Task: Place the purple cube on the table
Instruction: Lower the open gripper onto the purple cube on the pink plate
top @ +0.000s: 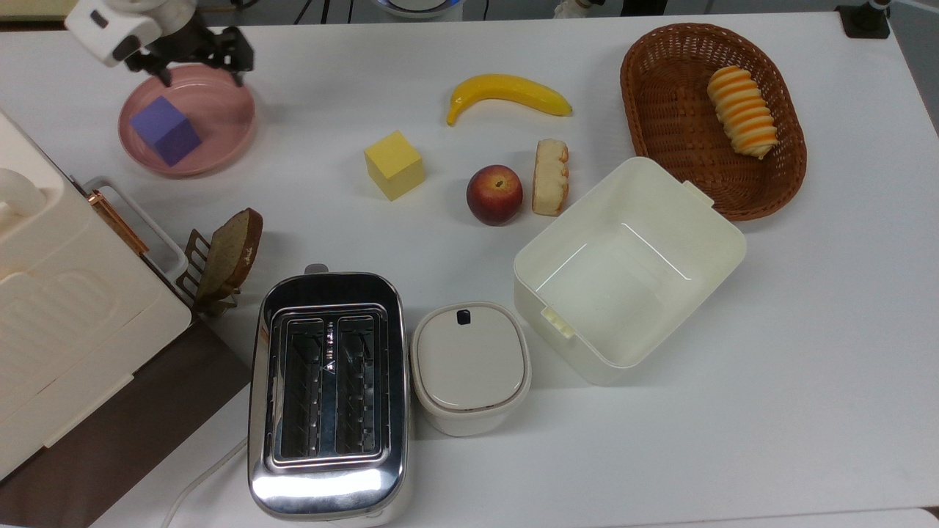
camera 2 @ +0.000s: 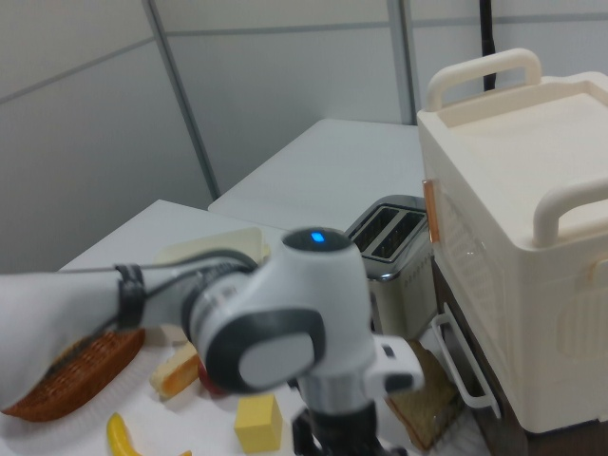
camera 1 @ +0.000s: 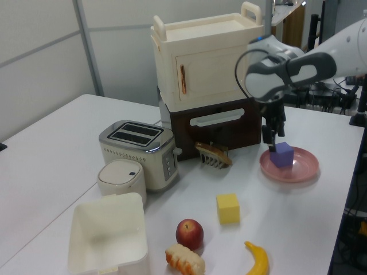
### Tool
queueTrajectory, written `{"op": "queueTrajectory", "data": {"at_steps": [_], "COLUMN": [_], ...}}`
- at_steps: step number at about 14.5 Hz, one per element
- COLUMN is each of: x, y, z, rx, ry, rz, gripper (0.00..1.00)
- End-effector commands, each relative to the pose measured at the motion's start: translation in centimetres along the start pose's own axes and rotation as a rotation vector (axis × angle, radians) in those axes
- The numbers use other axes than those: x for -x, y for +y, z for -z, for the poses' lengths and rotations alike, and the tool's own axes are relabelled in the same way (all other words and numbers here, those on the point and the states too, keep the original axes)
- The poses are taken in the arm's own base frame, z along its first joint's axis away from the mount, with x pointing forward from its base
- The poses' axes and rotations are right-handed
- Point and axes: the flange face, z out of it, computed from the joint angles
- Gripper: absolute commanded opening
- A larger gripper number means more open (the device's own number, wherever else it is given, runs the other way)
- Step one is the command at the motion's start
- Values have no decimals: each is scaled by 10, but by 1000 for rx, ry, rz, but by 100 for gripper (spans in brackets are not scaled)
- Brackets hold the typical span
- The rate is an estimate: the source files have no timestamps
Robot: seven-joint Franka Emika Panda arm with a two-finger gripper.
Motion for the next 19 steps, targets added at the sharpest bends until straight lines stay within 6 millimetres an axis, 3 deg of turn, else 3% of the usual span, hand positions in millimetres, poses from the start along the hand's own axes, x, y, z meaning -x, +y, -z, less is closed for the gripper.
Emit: {"op": "queueTrajectory", "data": {"at_steps": [1, 3, 5, 9, 12, 14, 16, 17, 19], "x": [15, 19, 18, 8, -7, -12, -15, -18, -8], "y": [46, 68, 75, 74, 62, 61, 57, 49, 44], "z": [-22, -36, -48, -67, -78, -79, -75, -69, -45], "rx": [57, 94, 105, 106, 120, 133, 138, 133, 91], "ry": [28, 25, 16, -18, -27, -15, -2, 3, 8], "rz": [216, 401, 474, 543, 555, 531, 517, 529, 528], "gripper": [100, 100, 100, 100, 100, 88, 64, 48, 44]}}
